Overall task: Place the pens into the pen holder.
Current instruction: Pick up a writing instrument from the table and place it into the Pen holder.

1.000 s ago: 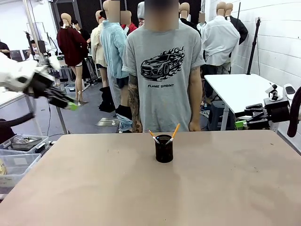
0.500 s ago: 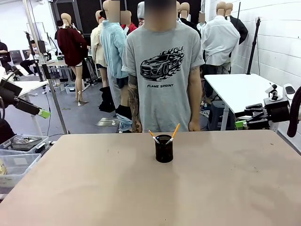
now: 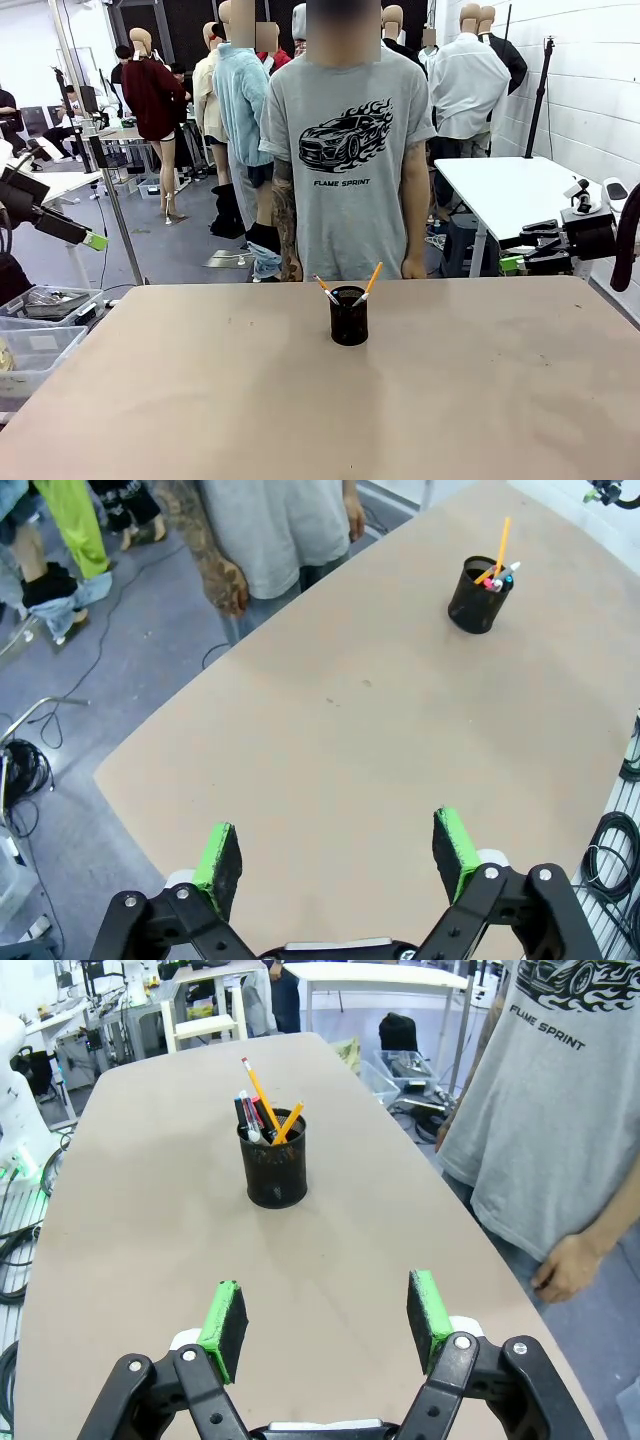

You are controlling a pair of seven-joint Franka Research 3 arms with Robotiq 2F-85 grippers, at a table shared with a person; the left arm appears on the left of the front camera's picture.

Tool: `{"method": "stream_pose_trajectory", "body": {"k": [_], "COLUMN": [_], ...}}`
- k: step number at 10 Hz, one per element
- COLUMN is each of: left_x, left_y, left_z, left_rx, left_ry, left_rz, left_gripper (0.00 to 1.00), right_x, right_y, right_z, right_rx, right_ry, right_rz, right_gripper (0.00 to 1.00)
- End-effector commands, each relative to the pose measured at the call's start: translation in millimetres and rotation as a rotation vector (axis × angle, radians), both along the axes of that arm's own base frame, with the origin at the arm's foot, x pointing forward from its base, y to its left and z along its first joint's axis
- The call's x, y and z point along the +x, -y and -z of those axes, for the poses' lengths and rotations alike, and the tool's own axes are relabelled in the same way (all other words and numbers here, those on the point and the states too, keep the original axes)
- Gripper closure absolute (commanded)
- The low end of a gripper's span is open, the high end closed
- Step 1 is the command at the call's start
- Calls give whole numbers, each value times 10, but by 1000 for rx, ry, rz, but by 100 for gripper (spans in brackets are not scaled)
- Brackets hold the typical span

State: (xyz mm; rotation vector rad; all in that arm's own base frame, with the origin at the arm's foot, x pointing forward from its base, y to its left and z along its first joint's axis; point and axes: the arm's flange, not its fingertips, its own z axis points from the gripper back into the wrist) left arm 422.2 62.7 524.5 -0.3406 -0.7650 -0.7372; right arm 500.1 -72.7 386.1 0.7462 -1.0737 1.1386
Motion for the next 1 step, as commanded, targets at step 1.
{"method": "stream_pose_trajectory", "body": {"k": [1], "left_x": [-6], "left_y": [-3], "left_z": [-22], "left_rx": [16], "left_ry": [-2], "left_rz": [-13], "left_gripper": [0], "right_x": [-24], "right_y": [-13], "right_z": [-1], "right_rx": [-13], "right_ry": [-3], "right_rz": [-12], "right_gripper": [19]}}
